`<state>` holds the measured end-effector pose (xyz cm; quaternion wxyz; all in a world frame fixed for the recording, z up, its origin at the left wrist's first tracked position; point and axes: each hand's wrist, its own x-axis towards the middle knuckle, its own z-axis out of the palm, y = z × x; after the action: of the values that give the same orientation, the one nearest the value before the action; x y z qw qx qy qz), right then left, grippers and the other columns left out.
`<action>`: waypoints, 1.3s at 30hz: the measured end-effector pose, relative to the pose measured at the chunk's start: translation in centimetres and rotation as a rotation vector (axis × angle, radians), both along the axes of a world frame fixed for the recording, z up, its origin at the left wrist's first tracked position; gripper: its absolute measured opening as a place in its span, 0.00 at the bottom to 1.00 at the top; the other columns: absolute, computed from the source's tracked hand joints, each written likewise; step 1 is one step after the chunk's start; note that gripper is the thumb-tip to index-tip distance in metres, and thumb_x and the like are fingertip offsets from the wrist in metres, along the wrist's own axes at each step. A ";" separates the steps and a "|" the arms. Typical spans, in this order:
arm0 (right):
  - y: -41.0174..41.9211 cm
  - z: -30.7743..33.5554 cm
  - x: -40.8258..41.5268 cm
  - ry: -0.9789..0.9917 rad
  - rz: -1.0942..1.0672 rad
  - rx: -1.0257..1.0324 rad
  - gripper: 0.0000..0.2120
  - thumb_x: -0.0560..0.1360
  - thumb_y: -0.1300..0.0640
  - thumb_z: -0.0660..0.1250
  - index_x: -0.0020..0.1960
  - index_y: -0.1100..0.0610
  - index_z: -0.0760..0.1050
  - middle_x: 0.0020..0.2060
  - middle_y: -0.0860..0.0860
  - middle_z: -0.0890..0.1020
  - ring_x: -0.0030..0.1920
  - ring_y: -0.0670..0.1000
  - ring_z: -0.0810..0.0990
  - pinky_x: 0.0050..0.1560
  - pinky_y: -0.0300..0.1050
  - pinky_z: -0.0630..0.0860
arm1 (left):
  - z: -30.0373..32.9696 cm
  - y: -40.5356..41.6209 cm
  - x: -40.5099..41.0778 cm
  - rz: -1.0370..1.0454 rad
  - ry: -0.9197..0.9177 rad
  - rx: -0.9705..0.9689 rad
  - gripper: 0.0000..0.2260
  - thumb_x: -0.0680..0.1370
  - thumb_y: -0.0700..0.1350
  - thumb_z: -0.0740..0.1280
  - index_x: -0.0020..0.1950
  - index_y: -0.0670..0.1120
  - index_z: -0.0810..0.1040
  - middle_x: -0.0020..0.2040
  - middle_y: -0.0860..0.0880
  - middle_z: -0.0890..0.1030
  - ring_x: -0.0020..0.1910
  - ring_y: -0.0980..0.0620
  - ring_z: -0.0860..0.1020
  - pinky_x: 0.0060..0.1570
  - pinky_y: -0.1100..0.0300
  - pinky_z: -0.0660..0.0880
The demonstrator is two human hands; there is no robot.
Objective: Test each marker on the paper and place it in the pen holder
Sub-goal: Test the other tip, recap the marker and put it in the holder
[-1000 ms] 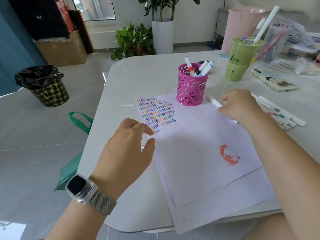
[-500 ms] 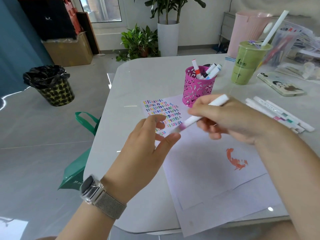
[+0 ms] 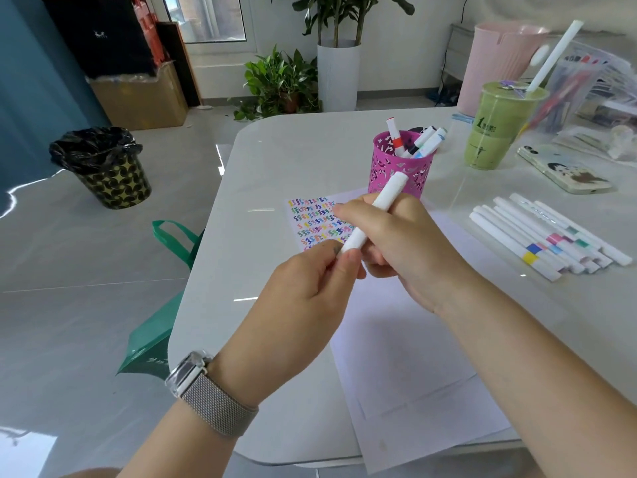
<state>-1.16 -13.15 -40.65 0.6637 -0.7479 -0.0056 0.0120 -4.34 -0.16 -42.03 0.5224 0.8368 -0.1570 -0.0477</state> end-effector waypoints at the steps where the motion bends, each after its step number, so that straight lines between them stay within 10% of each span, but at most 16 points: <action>1: 0.0 0.0 -0.1 -0.021 0.004 -0.005 0.20 0.75 0.58 0.65 0.27 0.56 0.63 0.18 0.48 0.66 0.21 0.49 0.64 0.29 0.43 0.62 | 0.0 -0.1 0.0 -0.012 0.012 -0.028 0.12 0.79 0.49 0.57 0.42 0.46 0.76 0.28 0.52 0.69 0.25 0.56 0.64 0.27 0.64 0.63; 8: 0.4 -0.1 -0.4 -0.162 0.017 -0.025 0.22 0.77 0.56 0.65 0.26 0.55 0.64 0.18 0.46 0.67 0.19 0.46 0.66 0.22 0.36 0.64 | 1.2 0.1 -0.3 -0.128 0.417 -0.362 0.13 0.81 0.45 0.57 0.42 0.44 0.77 0.31 0.52 0.71 0.25 0.55 0.62 0.26 0.65 0.65; 30: -0.2 0.6 0.2 -0.137 -0.252 0.227 0.19 0.76 0.61 0.61 0.27 0.55 0.63 0.17 0.45 0.60 0.20 0.47 0.57 0.24 0.34 0.55 | 1.4 1.0 0.1 0.039 0.336 -0.312 0.11 0.77 0.51 0.63 0.44 0.42 0.71 0.26 0.55 0.60 0.23 0.55 0.57 0.22 0.64 0.56; 39: -3.4 0.4 1.7 -0.054 -0.438 0.416 0.18 0.79 0.50 0.59 0.39 0.57 0.81 0.26 0.53 0.81 0.22 0.47 0.72 0.22 0.34 0.65 | 0.1 1.6 1.1 0.213 0.262 -0.120 0.04 0.74 0.44 0.64 0.48 0.48 0.75 0.21 0.57 0.68 0.21 0.56 0.66 0.27 0.60 0.66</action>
<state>0.52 -16.50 -40.26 0.7890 -0.5795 0.1359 -0.1525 -3.21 1.41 -41.96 0.5893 0.8027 -0.0008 -0.0913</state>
